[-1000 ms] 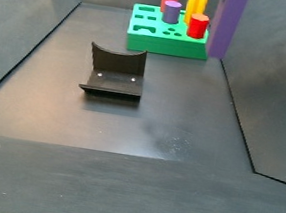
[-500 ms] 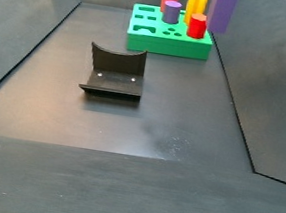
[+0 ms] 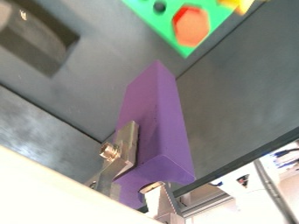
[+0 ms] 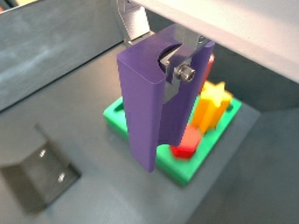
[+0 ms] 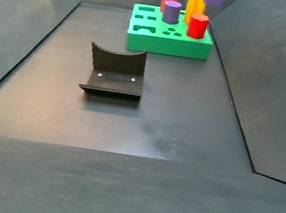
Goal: Pick up the arch object. Move up. Move to above the board. Insert the arch object.
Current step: Move to above the board, then insert the arch object.
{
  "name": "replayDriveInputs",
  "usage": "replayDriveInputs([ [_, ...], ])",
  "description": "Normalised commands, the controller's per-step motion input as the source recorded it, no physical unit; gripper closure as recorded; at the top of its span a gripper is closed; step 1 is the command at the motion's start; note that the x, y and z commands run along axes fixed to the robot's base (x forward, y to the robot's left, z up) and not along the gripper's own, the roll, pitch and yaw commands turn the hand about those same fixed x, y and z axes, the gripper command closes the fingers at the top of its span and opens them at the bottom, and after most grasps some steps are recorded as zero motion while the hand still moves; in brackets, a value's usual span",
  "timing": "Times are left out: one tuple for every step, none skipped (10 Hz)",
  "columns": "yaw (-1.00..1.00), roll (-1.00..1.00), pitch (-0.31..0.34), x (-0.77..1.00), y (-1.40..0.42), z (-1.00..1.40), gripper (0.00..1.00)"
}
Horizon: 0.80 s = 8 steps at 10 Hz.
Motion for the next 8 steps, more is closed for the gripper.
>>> replayDriveInputs([
  [-0.04,0.06,0.213,0.56,-1.0,0.26,1.0],
  [-0.01,0.03,0.176,0.56,-1.0,0.27,1.0],
  [0.0,0.02,0.138,0.56,-1.0,0.27,1.0],
  [0.0,0.02,0.127,0.43,-0.71,0.2,1.0],
  [0.0,0.03,0.12,0.35,-0.53,0.15,1.0],
  [0.01,0.04,0.094,0.2,-0.27,0.09,1.0],
  [0.01,0.05,0.073,0.13,-0.17,0.06,1.0],
  [0.03,0.04,0.0,0.0,-0.12,0.0,1.0],
])
